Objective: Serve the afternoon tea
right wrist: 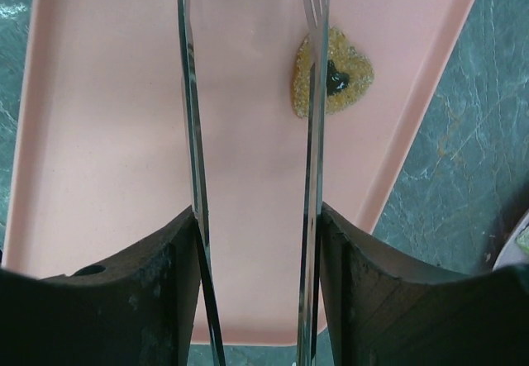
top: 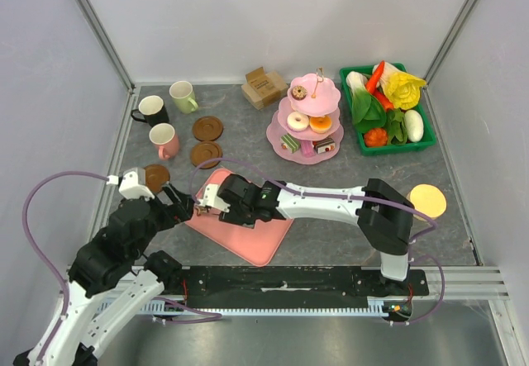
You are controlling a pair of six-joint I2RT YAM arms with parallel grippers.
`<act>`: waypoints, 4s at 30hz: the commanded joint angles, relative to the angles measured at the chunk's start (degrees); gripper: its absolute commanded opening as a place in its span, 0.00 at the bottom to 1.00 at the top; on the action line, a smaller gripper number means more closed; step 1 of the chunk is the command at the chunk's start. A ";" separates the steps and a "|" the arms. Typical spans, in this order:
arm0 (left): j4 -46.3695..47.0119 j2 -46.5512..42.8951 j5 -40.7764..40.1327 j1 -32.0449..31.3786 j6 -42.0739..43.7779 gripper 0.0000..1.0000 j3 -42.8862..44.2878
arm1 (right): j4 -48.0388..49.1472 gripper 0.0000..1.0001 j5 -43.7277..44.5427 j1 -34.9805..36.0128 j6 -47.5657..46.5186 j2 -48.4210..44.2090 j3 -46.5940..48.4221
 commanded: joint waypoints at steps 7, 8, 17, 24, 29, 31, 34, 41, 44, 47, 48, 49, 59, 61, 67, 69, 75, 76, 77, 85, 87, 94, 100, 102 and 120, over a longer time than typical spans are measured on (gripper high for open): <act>-11.93 16.33 -12.33 -1.64 -15.47 0.99 7.72 | 7.44 0.60 3.64 0.90 3.21 -8.77 -2.99; -11.66 16.07 -12.51 -1.64 -15.38 0.99 7.81 | 7.44 0.60 3.90 0.81 3.30 -8.95 -3.16; -24.65 22.29 -29.54 -1.38 -23.80 0.99 14.65 | 6.13 0.60 2.68 0.29 3.13 -7.64 -1.50; -22.67 29.16 -32.29 4.24 -18.48 0.99 19.07 | 5.16 0.60 1.18 0.37 2.78 -2.63 0.97; -9.31 28.82 -20.27 15.39 -5.65 0.99 13.09 | 4.46 0.60 0.56 0.37 2.60 -0.96 1.40; -4.83 28.73 -14.65 19.87 -1.25 0.99 10.89 | 4.54 0.60 -0.49 0.37 2.25 -0.25 1.49; -3.49 30.48 -10.32 25.07 0.78 0.98 9.57 | 4.28 0.60 -0.06 0.37 2.16 1.41 2.54; -1.91 29.61 -8.56 27.10 2.11 0.97 8.77 | 3.23 0.60 -0.05 0.20 1.98 5.11 5.18; -1.38 28.47 -8.12 27.10 2.28 0.97 8.42 | 2.53 0.60 -0.40 -0.06 2.25 5.37 5.53; -1.03 27.94 -7.59 27.19 2.72 0.97 8.25 | 0.86 0.60 -1.19 -0.42 3.21 5.81 6.23; -0.94 27.85 -7.42 27.19 2.81 0.97 8.25 | 0.16 0.60 -1.28 -0.50 3.48 5.90 6.59; -0.85 27.85 -7.24 27.19 2.81 0.97 8.25 | -0.55 0.60 -1.28 -0.59 3.91 6.16 6.76; -0.50 27.67 -6.54 27.19 3.25 0.96 8.16 | -2.40 0.56 -1.11 -0.94 5.32 6.52 7.29; -0.50 27.50 -6.54 27.19 3.34 0.96 8.16 | -2.49 0.53 -0.76 -1.03 5.32 6.43 7.29; -0.32 27.32 -6.54 27.19 3.43 0.96 8.16 | -2.84 0.49 0.56 -0.94 5.76 6.17 8.08; -0.15 27.50 -6.45 27.19 3.43 0.97 8.07 | -2.84 0.49 1.17 -0.86 5.94 5.82 8.17; -0.06 27.23 -6.10 27.01 3.78 0.96 8.07 | -2.14 0.45 3.81 -0.07 6.99 4.32 8.26; 0.03 27.15 -6.10 27.19 3.78 0.96 7.98 | -2.05 0.45 3.99 -0.07 7.34 3.97 8.26; 0.11 27.14 -6.01 27.19 3.78 0.96 7.98 | -1.79 0.45 4.51 0.02 7.69 3.62 8.09; 0.47 26.79 -5.57 27.01 4.13 0.96 7.81 | -0.46 0.41 4.96 0.02 9.81 0.37 6.77; 0.55 26.88 -5.48 27.01 4.22 0.96 7.81 | -0.38 0.41 4.52 0.02 9.81 0.10 6.59; 0.82 26.88 -4.61 27.19 4.39 0.97 7.72 | -2.39 0.48 2.32 0.02 11.38 1.15 7.55; 1.87 27.23 2.85 27.19 5.01 0.96 7.54 | -11.18 0.51 2.58 0.02 21.30 1.95 12.65; 2.22 27.06 6.19 27.10 5.27 0.96 7.37 | -13.73 0.53 3.11 0.02 24.21 1.42 13.35; 18.47 32.15 20.97 26.40 -11.43 0.94 -11.87 | -14.88 0.56 6.62 -0.94 39.87 -13.52 -0.97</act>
